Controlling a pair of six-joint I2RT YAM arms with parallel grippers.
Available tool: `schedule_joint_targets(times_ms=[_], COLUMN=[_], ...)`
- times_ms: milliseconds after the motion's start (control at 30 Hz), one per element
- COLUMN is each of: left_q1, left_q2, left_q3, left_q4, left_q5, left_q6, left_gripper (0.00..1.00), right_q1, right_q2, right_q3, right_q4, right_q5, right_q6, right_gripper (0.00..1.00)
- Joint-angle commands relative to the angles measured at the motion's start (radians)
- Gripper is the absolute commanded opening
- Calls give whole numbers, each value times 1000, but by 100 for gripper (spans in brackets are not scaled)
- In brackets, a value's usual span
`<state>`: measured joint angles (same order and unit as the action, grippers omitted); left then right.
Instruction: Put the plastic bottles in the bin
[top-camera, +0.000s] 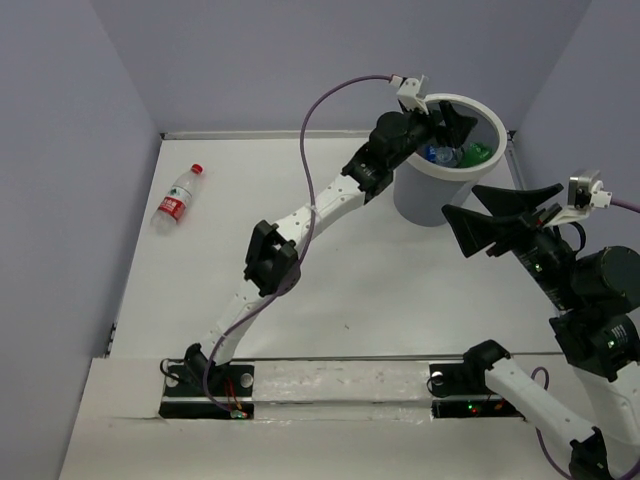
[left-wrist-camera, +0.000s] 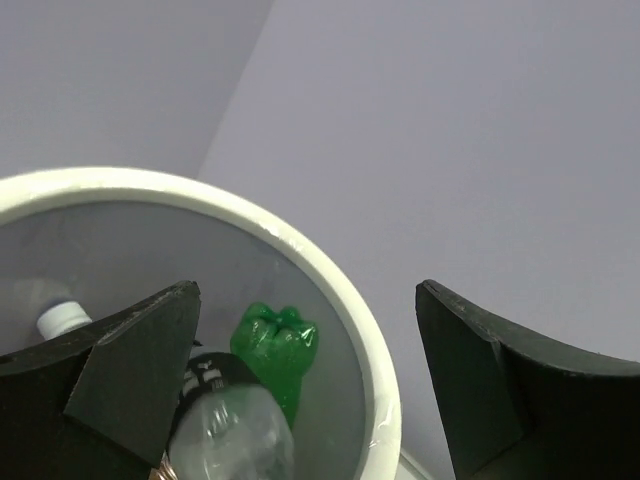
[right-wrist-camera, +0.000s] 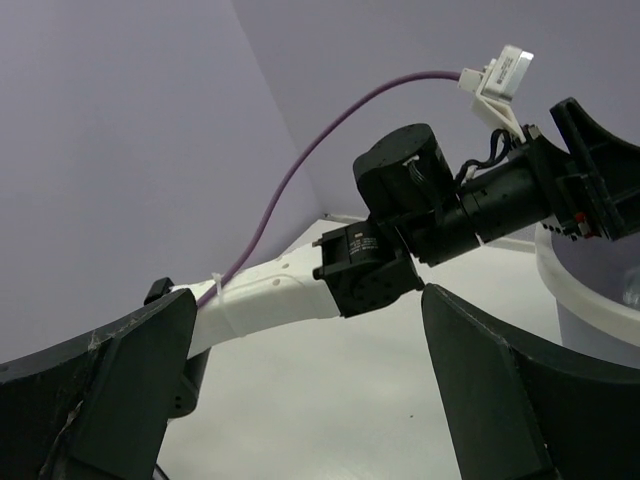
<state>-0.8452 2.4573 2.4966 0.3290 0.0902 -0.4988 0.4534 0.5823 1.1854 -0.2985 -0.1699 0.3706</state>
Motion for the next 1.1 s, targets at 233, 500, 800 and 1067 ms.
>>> schedule_joint_targets(times_ms=[233, 500, 800, 1067], left_q1=[135, 463, 806, 931], left_q2=[-432, -928, -951, -790], left_q3=[-195, -879, -1160, -1132], left_q4=[-34, -194, -453, -475], left_q5=[-79, -327, -425, -394], left_q6=[247, 388, 465, 589], left_gripper=[99, 99, 99, 99], right_q1=[10, 10, 10, 10], right_q2=[1, 30, 83, 22], right_q3=[-12, -96, -219, -227], right_q4=[35, 50, 114, 122], right_q5=[-11, -55, -118, -151], right_q6=[-25, -18, -2, 7], right_gripper=[100, 100, 100, 100])
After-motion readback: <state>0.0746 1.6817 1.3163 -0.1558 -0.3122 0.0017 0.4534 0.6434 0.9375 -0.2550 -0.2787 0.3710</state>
